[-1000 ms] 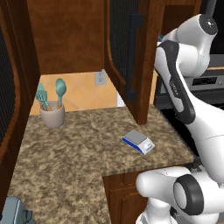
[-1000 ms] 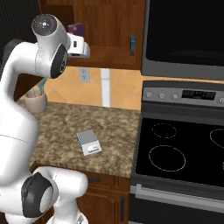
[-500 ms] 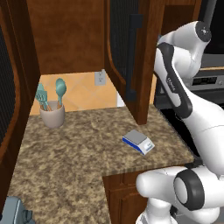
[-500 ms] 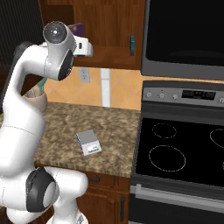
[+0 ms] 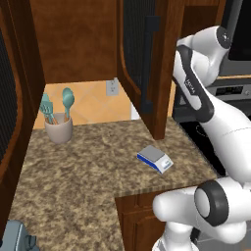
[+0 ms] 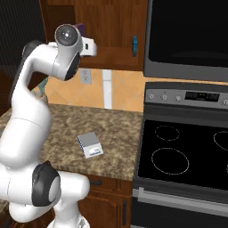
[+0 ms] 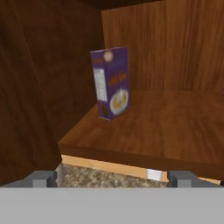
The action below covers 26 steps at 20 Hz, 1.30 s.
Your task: Pick the cereal and place it on the digital scale for weighing, and close the cabinet.
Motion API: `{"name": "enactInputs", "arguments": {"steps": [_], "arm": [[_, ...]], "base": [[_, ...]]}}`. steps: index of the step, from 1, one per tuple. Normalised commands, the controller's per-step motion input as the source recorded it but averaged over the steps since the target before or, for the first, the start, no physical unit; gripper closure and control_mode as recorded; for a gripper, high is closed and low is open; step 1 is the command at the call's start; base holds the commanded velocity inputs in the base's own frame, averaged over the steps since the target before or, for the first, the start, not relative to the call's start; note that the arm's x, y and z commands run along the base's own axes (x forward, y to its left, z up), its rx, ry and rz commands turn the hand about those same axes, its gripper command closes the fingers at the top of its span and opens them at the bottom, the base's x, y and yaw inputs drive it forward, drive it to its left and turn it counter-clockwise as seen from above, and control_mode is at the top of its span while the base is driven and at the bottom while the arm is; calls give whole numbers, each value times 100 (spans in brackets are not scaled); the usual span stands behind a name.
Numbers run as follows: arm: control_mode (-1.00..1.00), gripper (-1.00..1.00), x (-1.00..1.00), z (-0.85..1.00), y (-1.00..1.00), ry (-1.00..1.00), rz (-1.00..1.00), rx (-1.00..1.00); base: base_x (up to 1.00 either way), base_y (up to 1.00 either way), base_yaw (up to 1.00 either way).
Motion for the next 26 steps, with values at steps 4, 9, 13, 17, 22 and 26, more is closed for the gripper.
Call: {"name": "enactInputs", "arguments": {"steps": [4,9,13,17,22,26], "arm": [[-100,-100,31,0,3,0,3,3],[-100,-100,29,0,34,0,0,0],[-100,-100,20,1,15,0,0,0],[-100,-100,11,4,0,0,0,0],[-100,-100,18,1,1,-1,0,0],[-100,-100,21,0,9,-1,0,0]], "base": [[0,0,0],[0,0,0],[0,0,0],[0,0,0],[0,0,0],[0,0,0]]}}
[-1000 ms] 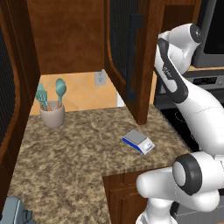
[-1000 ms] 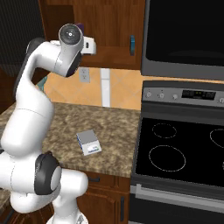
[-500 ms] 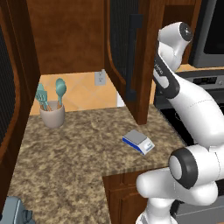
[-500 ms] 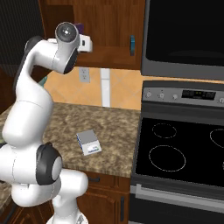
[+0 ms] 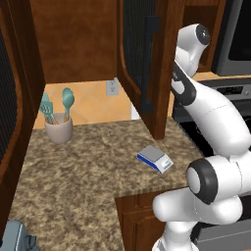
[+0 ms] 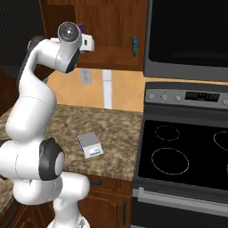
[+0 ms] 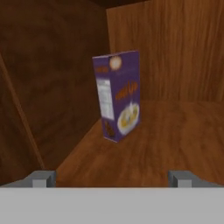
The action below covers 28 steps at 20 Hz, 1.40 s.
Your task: Pick the cereal and place it on the digital scale for weighing, and close the cabinet.
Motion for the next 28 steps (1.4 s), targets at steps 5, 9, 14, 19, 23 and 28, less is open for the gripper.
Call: {"name": "enactInputs", "arguments": {"steps": [5,9,14,19,23,28], "arm": [[-100,-100,13,0,1,-3,0,0],[-100,-100,31,0,7,-3,0,0],[-100,-100,14,1,2,-2,5,0],[-100,-100,27,0,0,0,2,0],[-100,-100,22,0,0,0,-1,0],[-100,-100,28,0,0,0,-7,0]], "base": [[0,0,0],[0,0,0],[0,0,0],[0,0,0],[0,0,0],[0,0,0]]}}
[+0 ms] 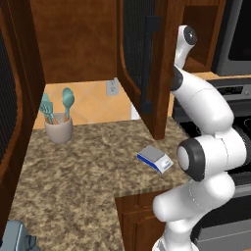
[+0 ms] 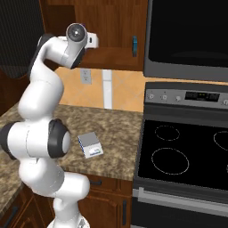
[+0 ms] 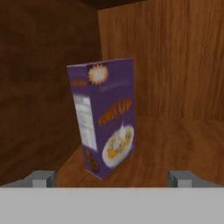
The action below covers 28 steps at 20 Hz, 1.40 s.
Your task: Pick the cereal and place it on the digital scale for weighing, and close the cabinet.
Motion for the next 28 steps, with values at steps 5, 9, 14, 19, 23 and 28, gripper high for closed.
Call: {"name": "enactInputs", "arguments": {"steps": [5,9,14,19,23,28], "arm": [[-100,-100,24,0,0,0,-8,0],[-100,-100,26,0,0,0,-4,0],[-100,-100,43,0,0,0,0,0],[-100,-100,35,0,-10,0,0,0],[-100,-100,36,0,-11,0,0,0],[-100,-100,33,0,-12,0,0,0]], "base": [[0,0,0],[0,0,0],[0,0,0],[0,0,0],[0,0,0],[0,0,0]]}}
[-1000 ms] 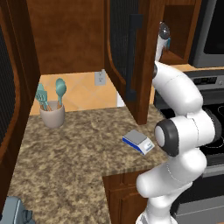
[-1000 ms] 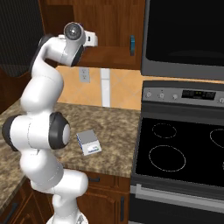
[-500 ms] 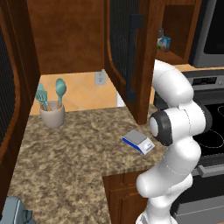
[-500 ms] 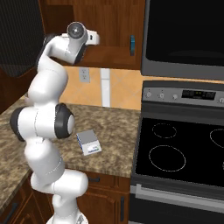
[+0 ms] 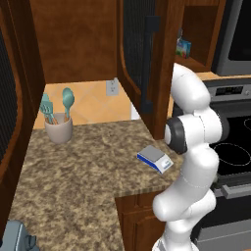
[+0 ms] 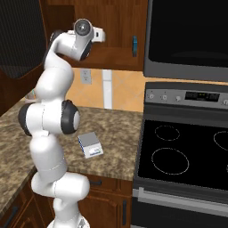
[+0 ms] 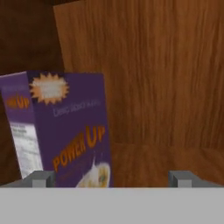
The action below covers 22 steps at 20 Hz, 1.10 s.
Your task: Pick the cereal and place it on the digital scale for weighing, and close the cabinet.
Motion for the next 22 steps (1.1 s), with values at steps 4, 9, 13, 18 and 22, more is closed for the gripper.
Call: {"name": "enactInputs", "arguments": {"steps": [4,9,13,18,22], "arm": [[-100,-100,4,0,-35,0,0,0],[-100,-100,3,0,-22,0,0,0],[-100,-100,-35,2,-1,-15,0,0],[-100,-100,-72,18,-9,-19,1,0],[-100,-100,-52,15,40,-3,0,0]], "base": [[0,0,0],[0,0,0],[0,0,0],[0,0,0],[0,0,0]]}}
